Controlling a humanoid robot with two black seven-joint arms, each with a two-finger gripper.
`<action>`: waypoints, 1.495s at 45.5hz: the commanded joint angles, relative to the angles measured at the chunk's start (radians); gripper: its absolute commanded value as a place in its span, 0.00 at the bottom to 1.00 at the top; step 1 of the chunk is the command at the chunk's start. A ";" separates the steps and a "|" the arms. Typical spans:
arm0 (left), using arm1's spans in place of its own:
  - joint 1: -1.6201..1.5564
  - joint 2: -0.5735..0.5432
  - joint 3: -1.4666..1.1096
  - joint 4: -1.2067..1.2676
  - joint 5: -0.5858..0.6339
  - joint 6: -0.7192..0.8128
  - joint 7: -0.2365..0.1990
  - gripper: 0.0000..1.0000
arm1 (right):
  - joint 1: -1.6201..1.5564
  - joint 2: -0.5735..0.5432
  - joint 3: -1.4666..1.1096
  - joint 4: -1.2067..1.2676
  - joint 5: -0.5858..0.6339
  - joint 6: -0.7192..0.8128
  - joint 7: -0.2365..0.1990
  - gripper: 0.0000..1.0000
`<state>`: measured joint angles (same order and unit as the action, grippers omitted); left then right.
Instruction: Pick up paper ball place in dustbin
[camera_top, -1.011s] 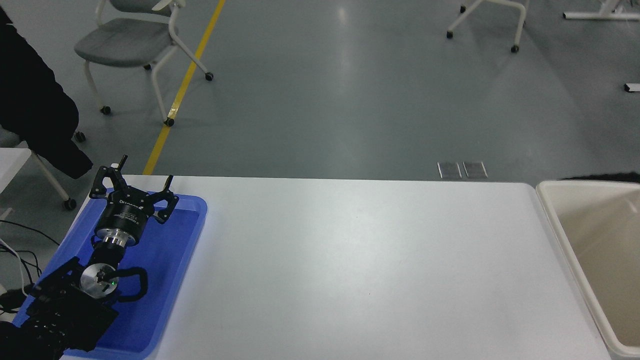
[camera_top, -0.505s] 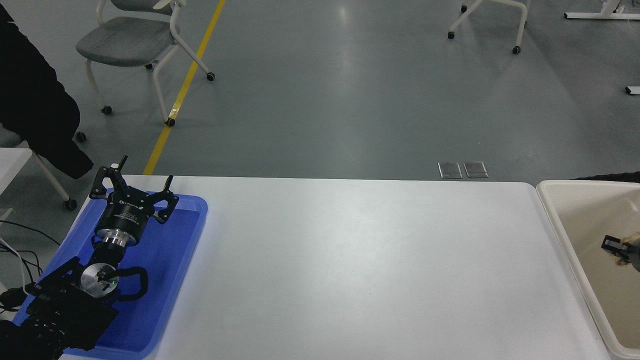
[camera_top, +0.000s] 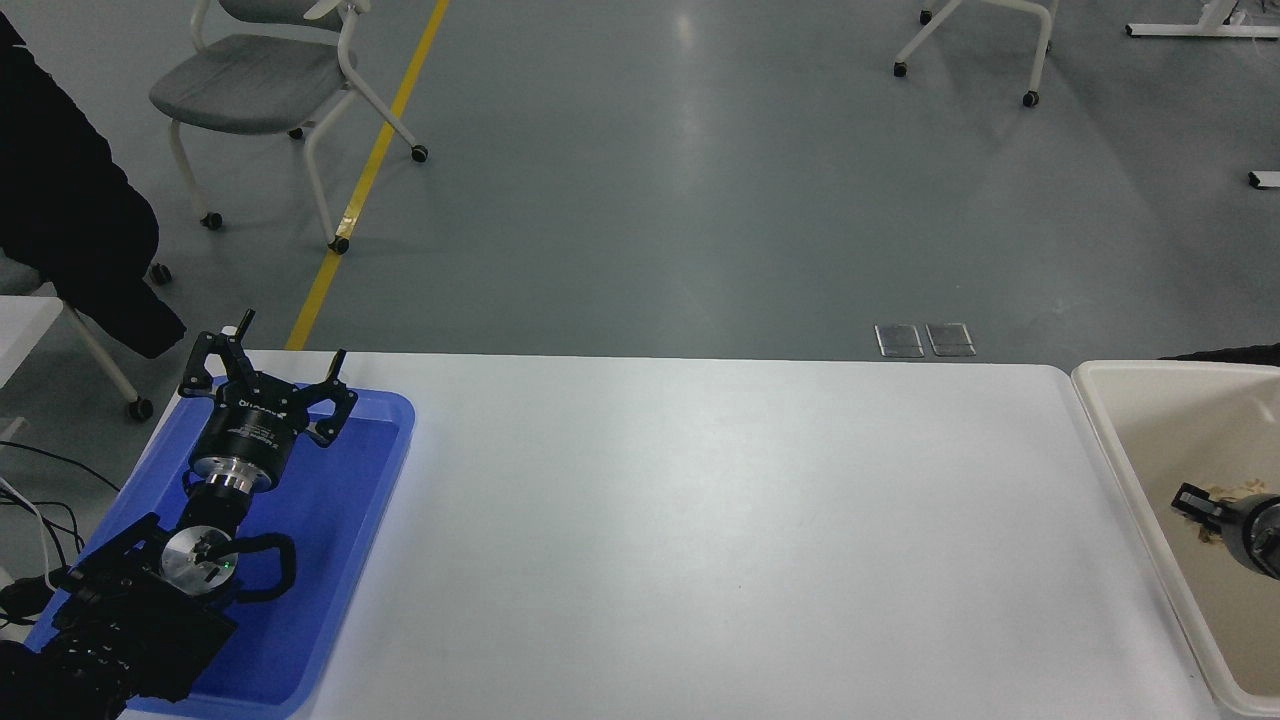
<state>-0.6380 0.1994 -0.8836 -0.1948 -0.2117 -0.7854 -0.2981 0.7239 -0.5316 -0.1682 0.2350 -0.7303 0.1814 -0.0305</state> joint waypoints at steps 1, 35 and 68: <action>0.000 0.000 0.000 0.000 0.000 0.000 0.000 1.00 | -0.003 0.002 0.018 0.001 0.002 -0.005 0.001 1.00; 0.001 0.000 0.000 0.000 0.000 0.000 -0.001 1.00 | 0.091 0.005 0.839 0.487 0.672 0.001 0.009 1.00; 0.000 0.000 0.000 0.000 0.000 0.000 0.000 1.00 | -0.144 0.256 0.983 0.394 0.879 0.321 0.064 1.00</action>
<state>-0.6380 0.1994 -0.8836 -0.1951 -0.2117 -0.7854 -0.2974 0.6978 -0.2895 0.7620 0.7288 0.1279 0.3199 0.0283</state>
